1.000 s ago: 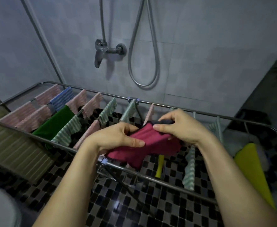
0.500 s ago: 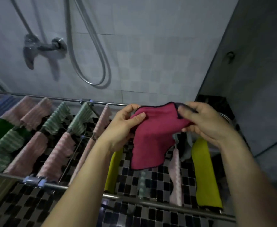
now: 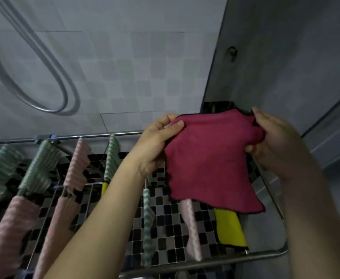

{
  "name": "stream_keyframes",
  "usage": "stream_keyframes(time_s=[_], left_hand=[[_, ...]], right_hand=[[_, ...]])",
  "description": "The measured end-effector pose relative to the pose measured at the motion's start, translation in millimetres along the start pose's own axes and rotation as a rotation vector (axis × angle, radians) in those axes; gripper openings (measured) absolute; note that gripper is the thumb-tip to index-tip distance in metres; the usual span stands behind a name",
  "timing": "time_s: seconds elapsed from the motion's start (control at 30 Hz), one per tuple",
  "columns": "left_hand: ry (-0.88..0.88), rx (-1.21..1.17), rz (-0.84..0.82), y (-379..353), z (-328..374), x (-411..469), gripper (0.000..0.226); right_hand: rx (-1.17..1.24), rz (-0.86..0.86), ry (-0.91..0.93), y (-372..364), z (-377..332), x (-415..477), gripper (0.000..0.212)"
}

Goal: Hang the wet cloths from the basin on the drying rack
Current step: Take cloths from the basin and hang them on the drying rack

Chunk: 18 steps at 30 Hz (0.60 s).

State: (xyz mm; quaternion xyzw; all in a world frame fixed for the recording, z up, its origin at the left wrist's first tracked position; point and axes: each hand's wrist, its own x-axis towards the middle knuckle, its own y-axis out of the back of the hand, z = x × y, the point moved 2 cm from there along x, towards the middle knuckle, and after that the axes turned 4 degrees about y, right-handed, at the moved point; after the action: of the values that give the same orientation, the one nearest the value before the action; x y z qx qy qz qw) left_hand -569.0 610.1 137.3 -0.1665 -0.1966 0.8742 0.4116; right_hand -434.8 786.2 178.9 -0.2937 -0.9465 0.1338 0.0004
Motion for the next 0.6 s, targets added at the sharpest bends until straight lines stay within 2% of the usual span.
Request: stream_keyframes(time_s=[0.1,0.17,0.3,0.43,0.6], left_hand=[[0.019,0.140,0.093,1,-3,26,0.008],[0.010,0.234,0.137,-4,-3,58,0.013],[-0.050,0.430,0.203,-2,-5,105,0.019],[-0.015,0.552,0.186,2,-15,140,0.025],[-0.009,0.719,0.194,1,-34,186,0.028]], right_hand=[[-0.082,-0.010,-0.008,5,16,0,0.011],[-0.034,-0.001,-0.055,14,31,12,0.018],[0.141,-0.052,-0.300,6,76,17,0.018],[0.150,0.019,-0.302,0,105,18,0.022],[0.114,0.187,-0.243,22,123,43,0.032]])
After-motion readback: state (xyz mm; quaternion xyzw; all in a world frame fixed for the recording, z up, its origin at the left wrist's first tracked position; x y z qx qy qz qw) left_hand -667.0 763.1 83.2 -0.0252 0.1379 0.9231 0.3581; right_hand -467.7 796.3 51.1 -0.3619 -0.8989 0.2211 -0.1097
